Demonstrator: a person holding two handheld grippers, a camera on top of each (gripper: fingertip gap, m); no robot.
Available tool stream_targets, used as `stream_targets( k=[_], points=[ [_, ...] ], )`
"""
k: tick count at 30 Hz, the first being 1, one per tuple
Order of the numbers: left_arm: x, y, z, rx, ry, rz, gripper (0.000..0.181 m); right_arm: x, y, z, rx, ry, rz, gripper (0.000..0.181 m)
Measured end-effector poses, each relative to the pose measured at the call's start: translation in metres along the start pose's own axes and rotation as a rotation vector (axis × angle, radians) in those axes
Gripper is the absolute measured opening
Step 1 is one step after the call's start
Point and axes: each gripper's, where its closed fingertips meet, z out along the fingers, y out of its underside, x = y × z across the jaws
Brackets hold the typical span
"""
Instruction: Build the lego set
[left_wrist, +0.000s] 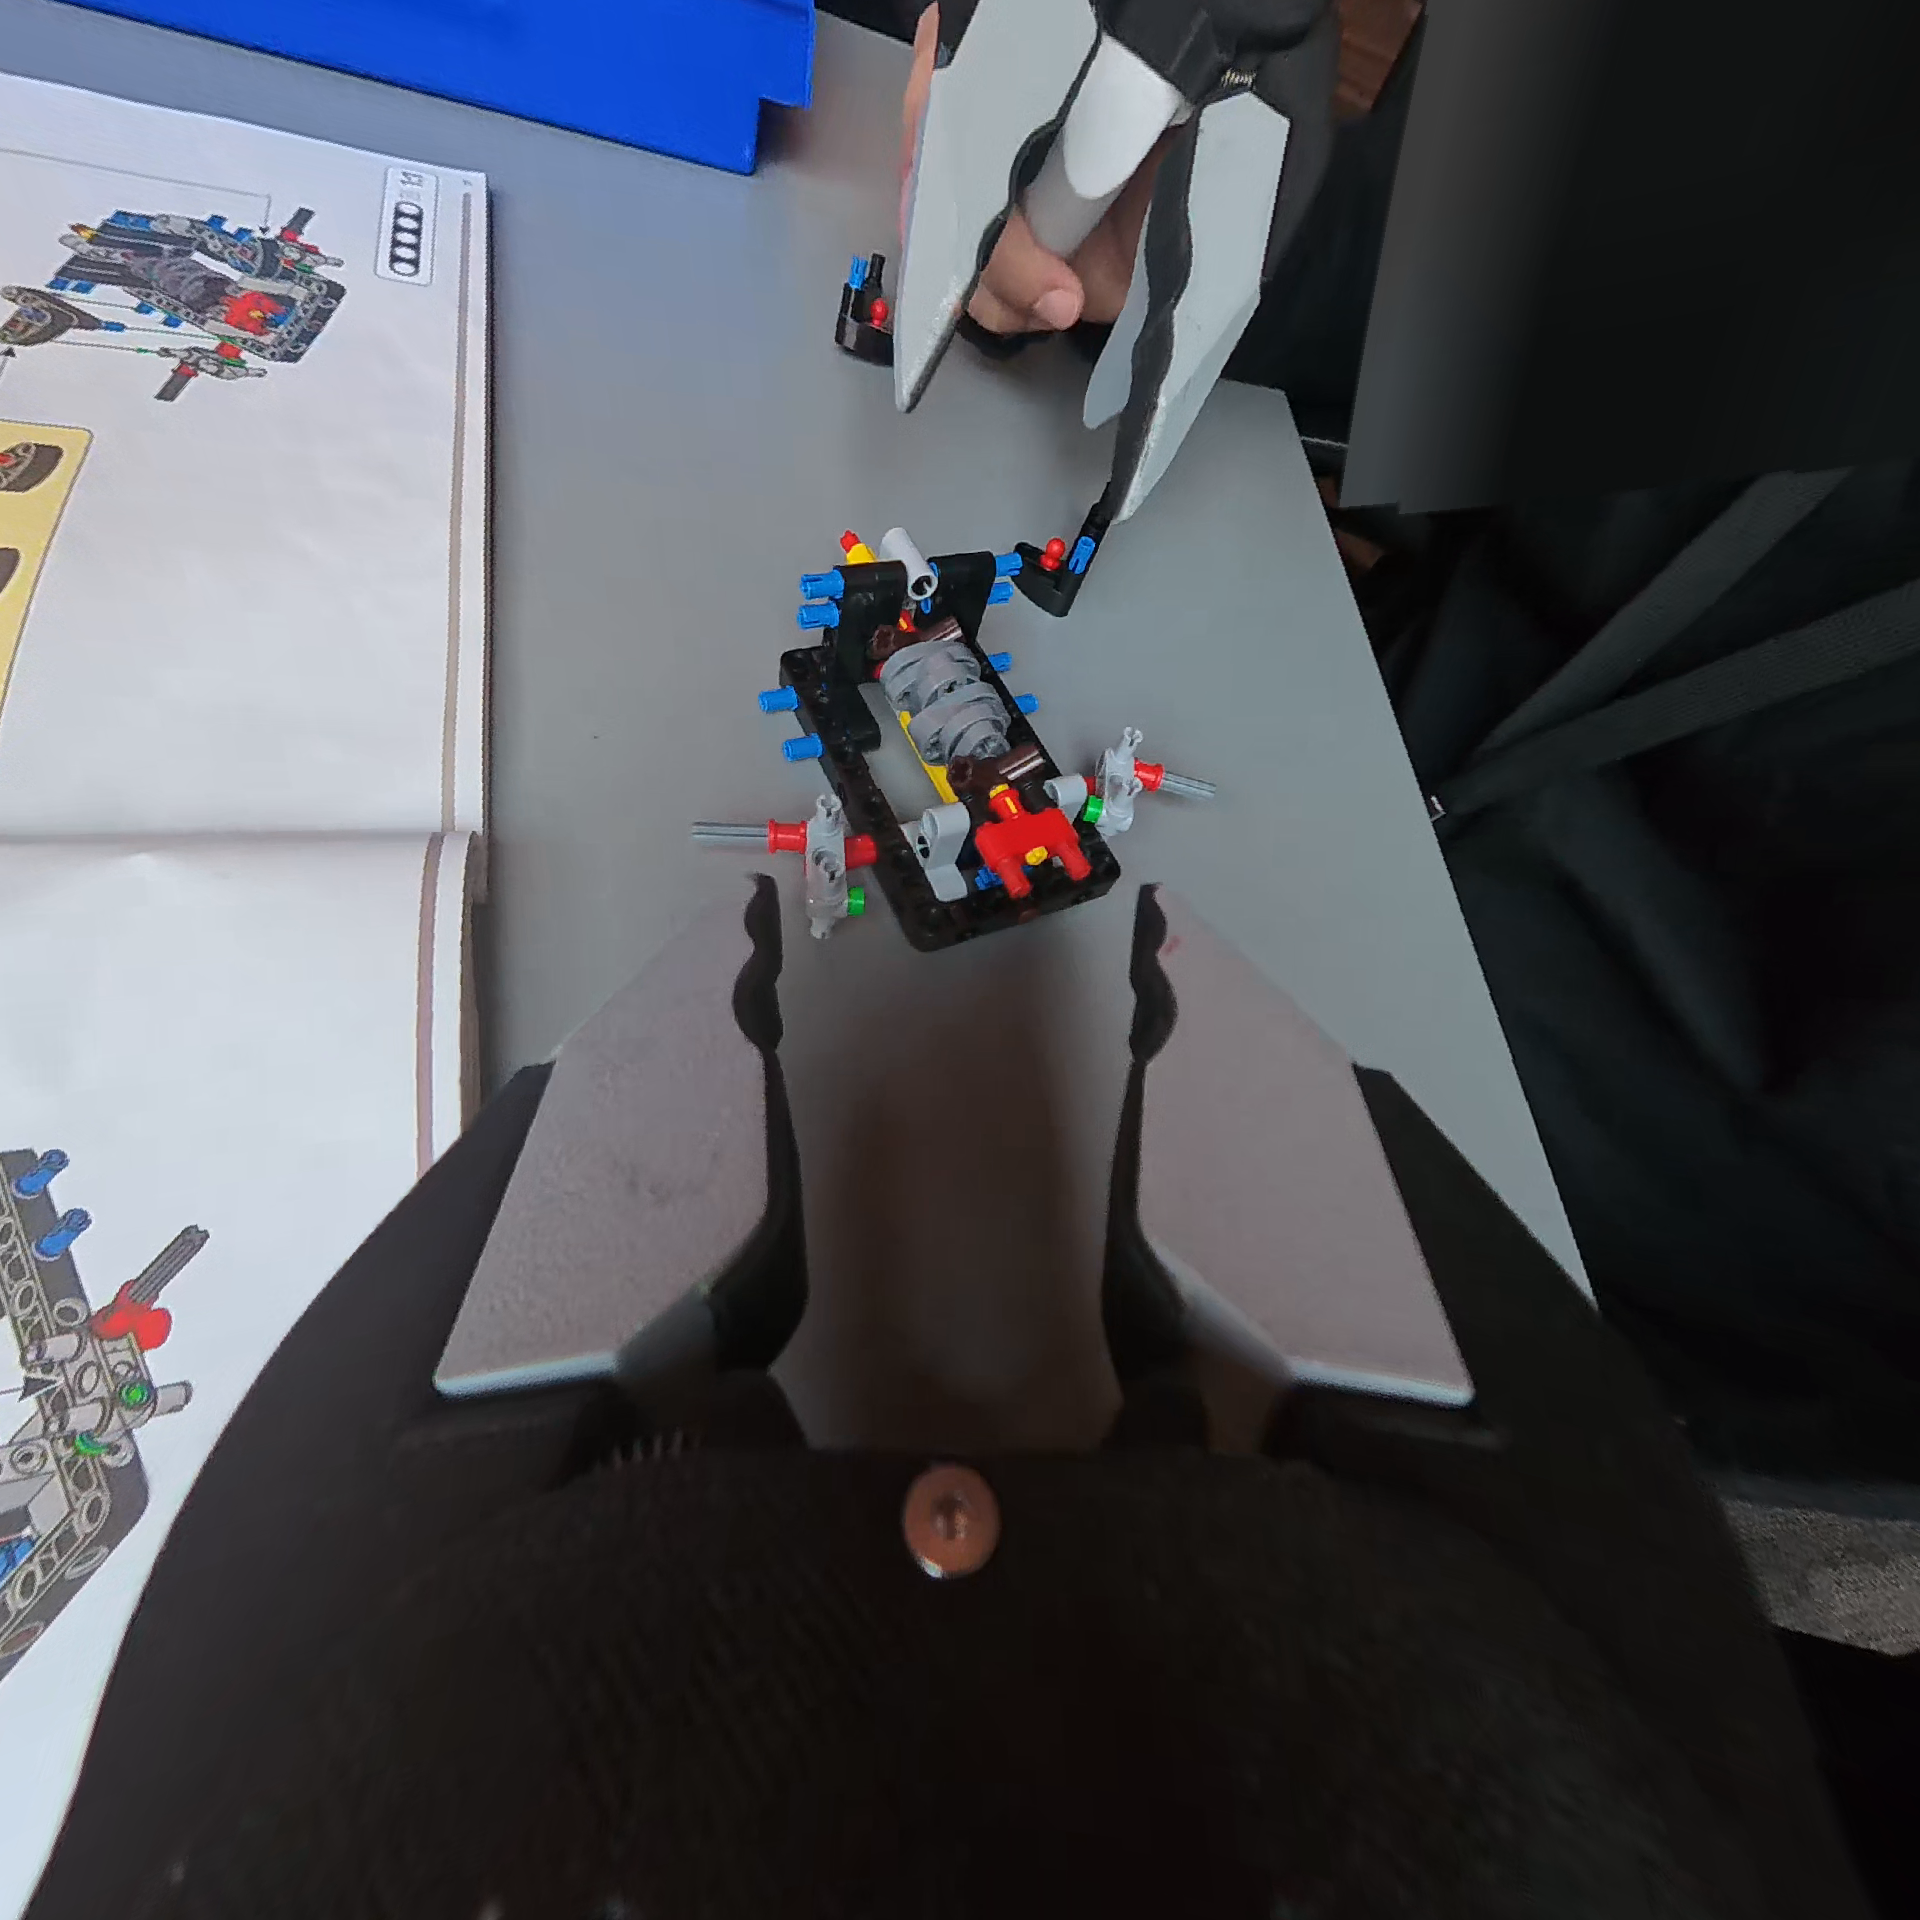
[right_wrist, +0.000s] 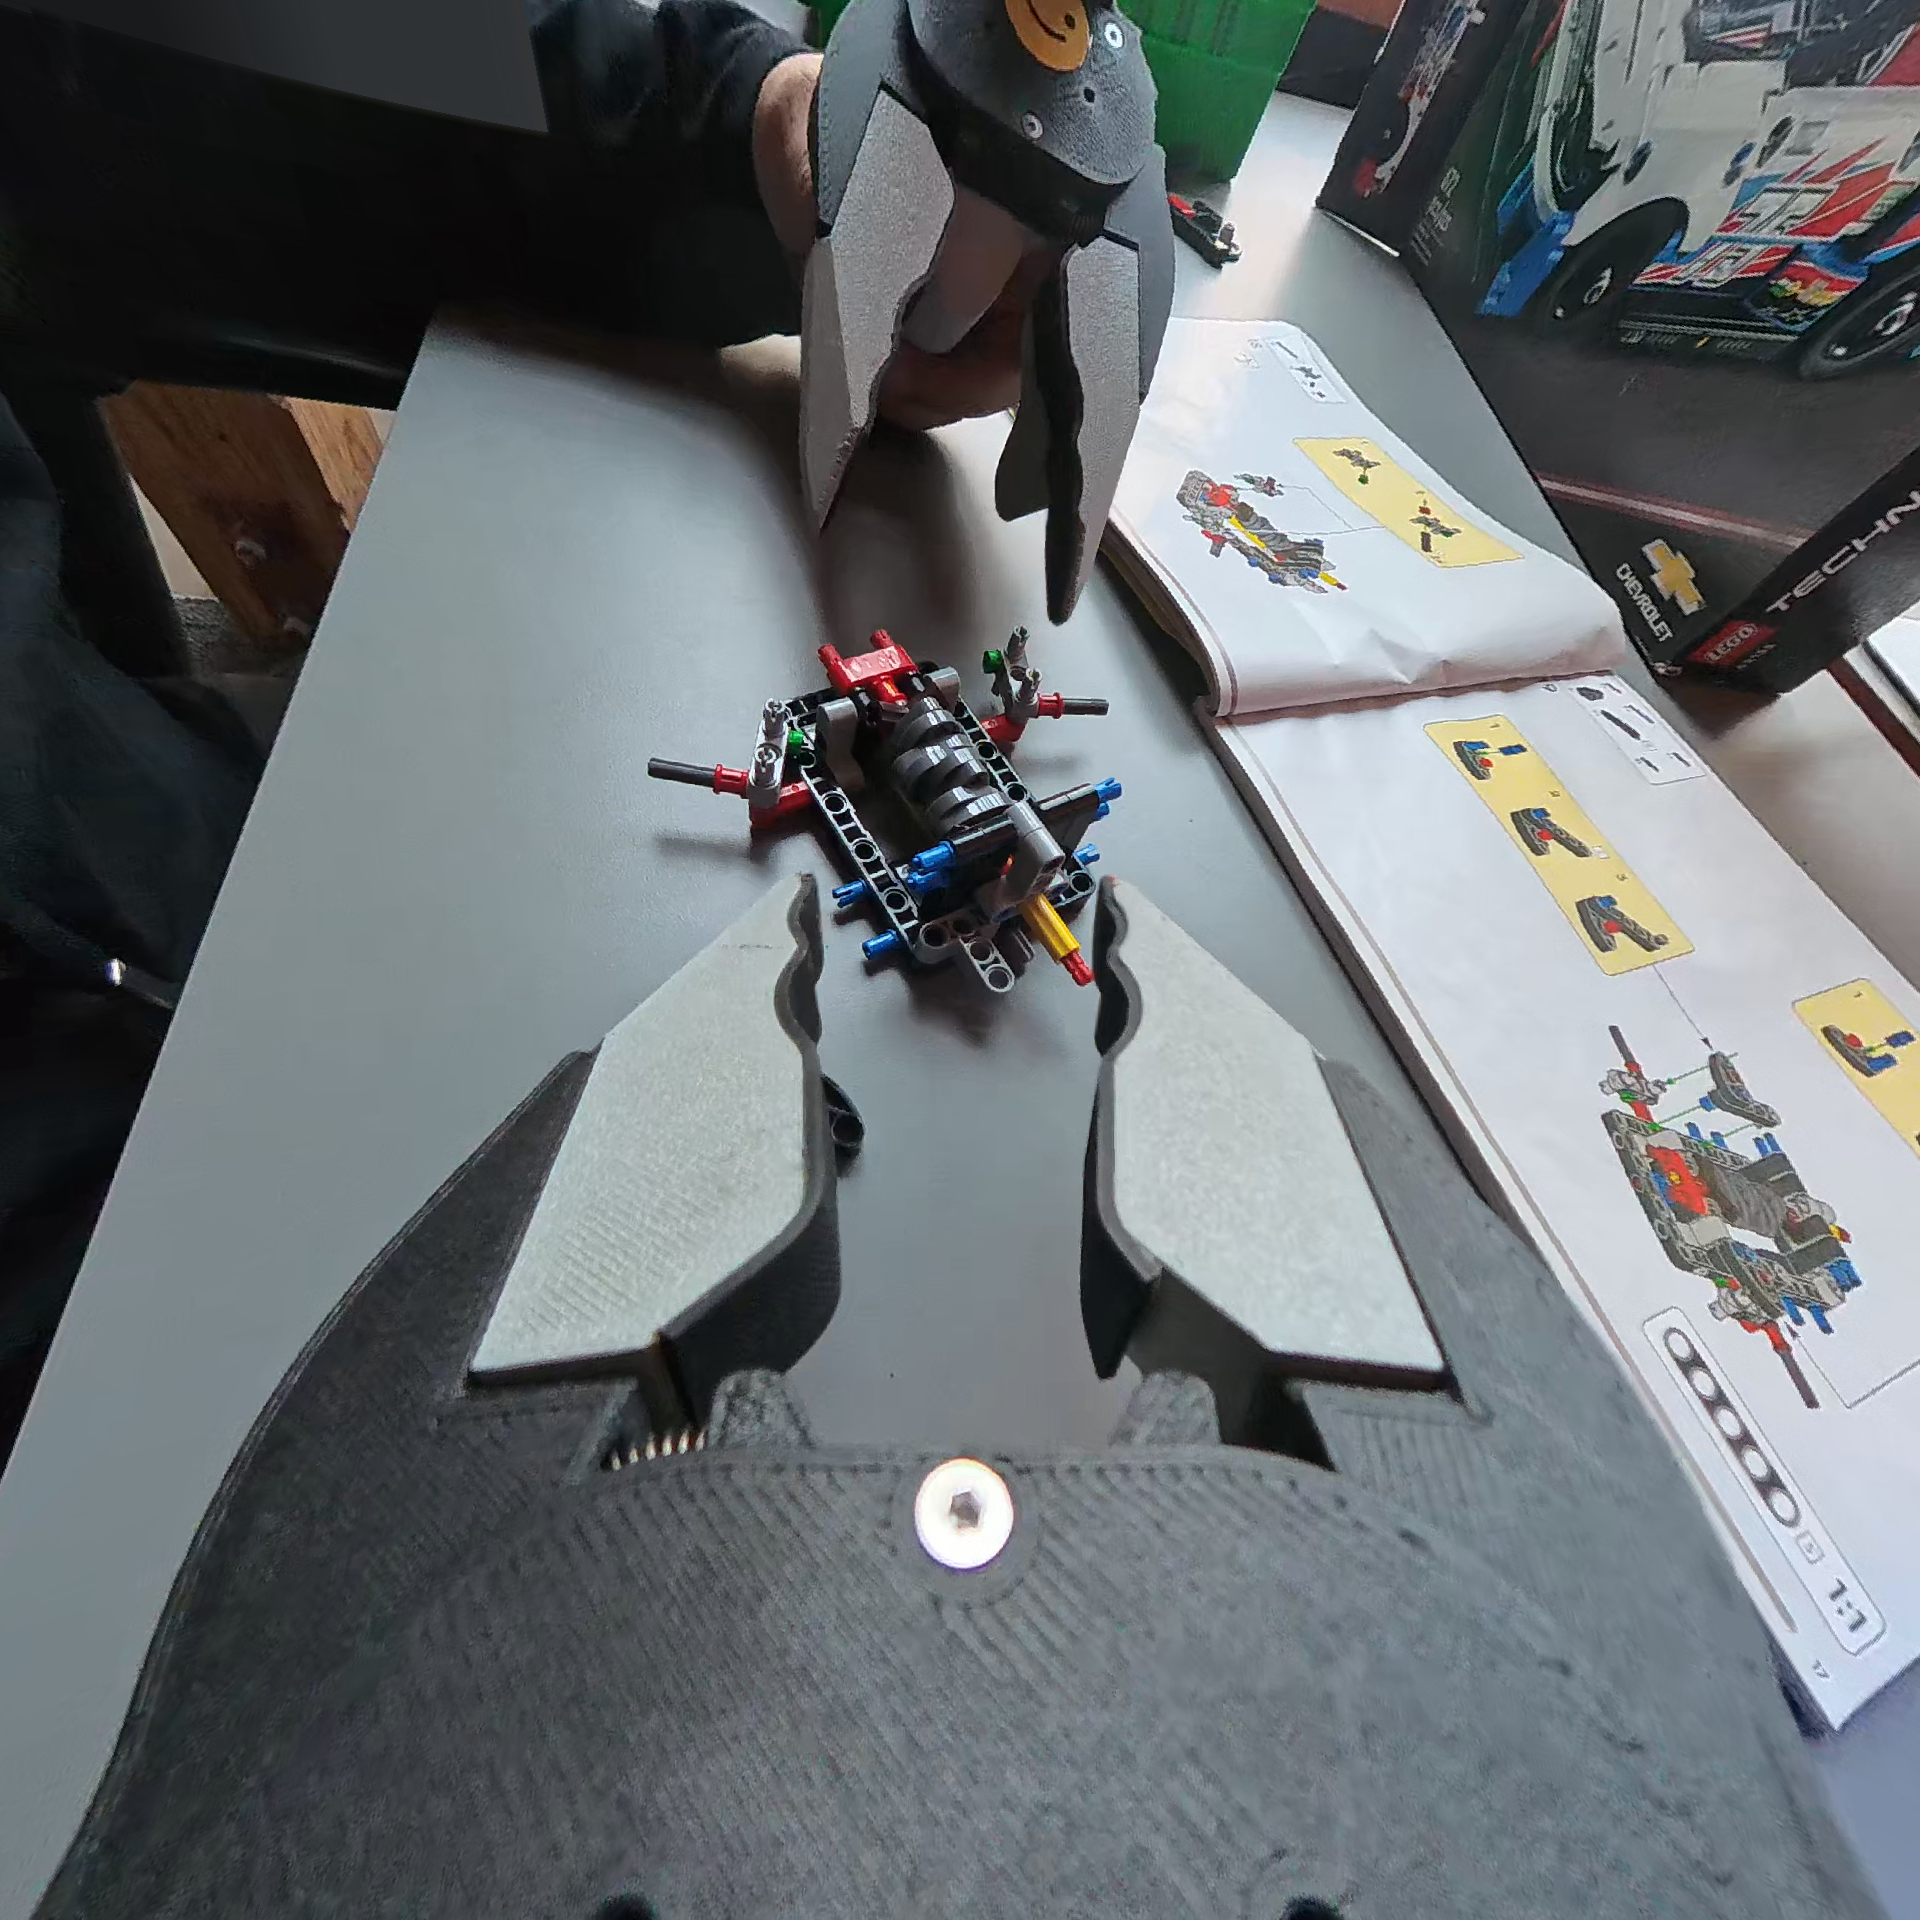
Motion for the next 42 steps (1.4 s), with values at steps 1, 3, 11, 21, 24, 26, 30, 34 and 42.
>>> stream_targets(
  k=[1, 3, 11, 21, 24, 26, 30, 34, 42],
  points=[
    [0.0, 0.001, 0.001, -0.009, 0.0, 0.002, 0.065, 0.0, 0.0, 0.001, -0.002, -0.003, 0.001, 0.05],
    [0.0, 0.005, 0.004, -0.039, -0.006, 0.003, 0.067, -0.001, 0.001, 0.002, -0.006, -0.006, 0.002, 0.049],
    [0.007, 0.019, 0.014, -0.146, 0.009, 0.059, 0.066, -0.001, 0.003, 0.003, -0.011, -0.01, 0.006, 0.05],
    [0.005, 0.011, 0.009, -0.089, 0.023, 0.016, 0.066, 0.002, 0.001, -0.001, 0.001, 0.007, -0.006, 0.048],
    [0.005, 0.01, 0.008, -0.083, 0.025, 0.015, 0.066, 0.002, -0.001, -0.002, 0.012, 0.009, -0.003, 0.046],
    [0.005, 0.009, 0.008, -0.076, 0.026, 0.017, 0.066, 0.002, -0.002, -0.002, 0.014, 0.011, -0.008, 0.046],
    [0.007, 0.006, 0.005, -0.051, 0.037, 0.02, 0.064, 0.0, -0.005, -0.003, 0.024, 0.012, -0.021, 0.045],
    [0.007, -0.008, -0.003, 0.05, 0.06, 0.014, 0.061, 0.003, -0.013, -0.008, 0.069, 0.033, -0.028, 0.046],
    [0.007, -0.043, -0.021, 0.312, 0.038, 0.08, 0.051, 0.017, -0.027, -0.025, 0.168, 0.091, -0.018, 0.048]
  ],
)
